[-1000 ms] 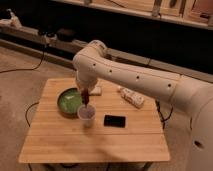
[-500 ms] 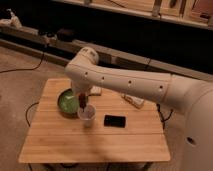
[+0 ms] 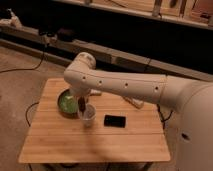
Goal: Place the pepper in the ceramic cup
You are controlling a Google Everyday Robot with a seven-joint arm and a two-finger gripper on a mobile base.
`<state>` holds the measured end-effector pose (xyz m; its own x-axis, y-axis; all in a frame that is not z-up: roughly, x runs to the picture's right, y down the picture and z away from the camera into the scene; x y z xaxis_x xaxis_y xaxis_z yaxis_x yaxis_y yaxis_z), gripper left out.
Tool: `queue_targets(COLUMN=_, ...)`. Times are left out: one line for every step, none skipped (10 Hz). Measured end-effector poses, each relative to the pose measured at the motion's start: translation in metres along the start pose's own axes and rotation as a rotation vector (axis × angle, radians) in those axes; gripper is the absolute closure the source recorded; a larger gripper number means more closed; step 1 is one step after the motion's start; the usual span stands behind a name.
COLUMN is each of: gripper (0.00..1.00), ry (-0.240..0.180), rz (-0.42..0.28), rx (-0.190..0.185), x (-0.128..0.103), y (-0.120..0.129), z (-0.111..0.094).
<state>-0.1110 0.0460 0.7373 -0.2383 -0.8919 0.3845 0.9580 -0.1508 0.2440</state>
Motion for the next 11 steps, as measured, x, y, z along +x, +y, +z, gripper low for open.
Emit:
queue_targets(gripper=0.48, ry=-0.003, rz=-0.004, rx=-0.004, x=-0.0018, y=0.0039, z=0.0023)
queue_targets(gripper=0.40, ry=-0.007, rz=-0.006, rx=-0.005, x=-0.0037, y=0.0066, z=0.0040)
queue_targets(gripper=0.28, ry=-0.008, rz=-0.012, rx=-0.005, x=-0.0054, y=0.0092, z=0.0050)
queue_targets(gripper=0.22, ry=-0.009, rz=-0.015, rx=-0.006, x=-0.0063, y=0.0100, z=0.0053)
queue_targets(gripper=0.20, ry=-0.008, rz=-0.022, rx=-0.006, x=-0.0065, y=0.0097, z=0.0056)
queue_targets(gripper=0.20, ry=-0.006, rz=-0.027, rx=-0.005, x=-0.0055, y=0.0082, z=0.0051)
queue_targets(gripper=0.20, ry=-0.005, rz=-0.029, rx=-0.004, x=-0.0048, y=0.0072, z=0.0048)
queue_targets(gripper=0.20, ry=-0.003, rz=-0.029, rx=-0.002, x=-0.0031, y=0.0070, z=0.0030)
queue_targets(gripper=0.20, ry=-0.008, rz=-0.027, rx=0.000, x=-0.0035, y=0.0076, z=0.0024)
queue_targets(gripper=0.20, ry=-0.008, rz=-0.028, rx=-0.001, x=-0.0036, y=0.0073, z=0.0025)
queue_targets(gripper=0.20, ry=-0.008, rz=-0.028, rx=0.000, x=-0.0035, y=0.0070, z=0.0024)
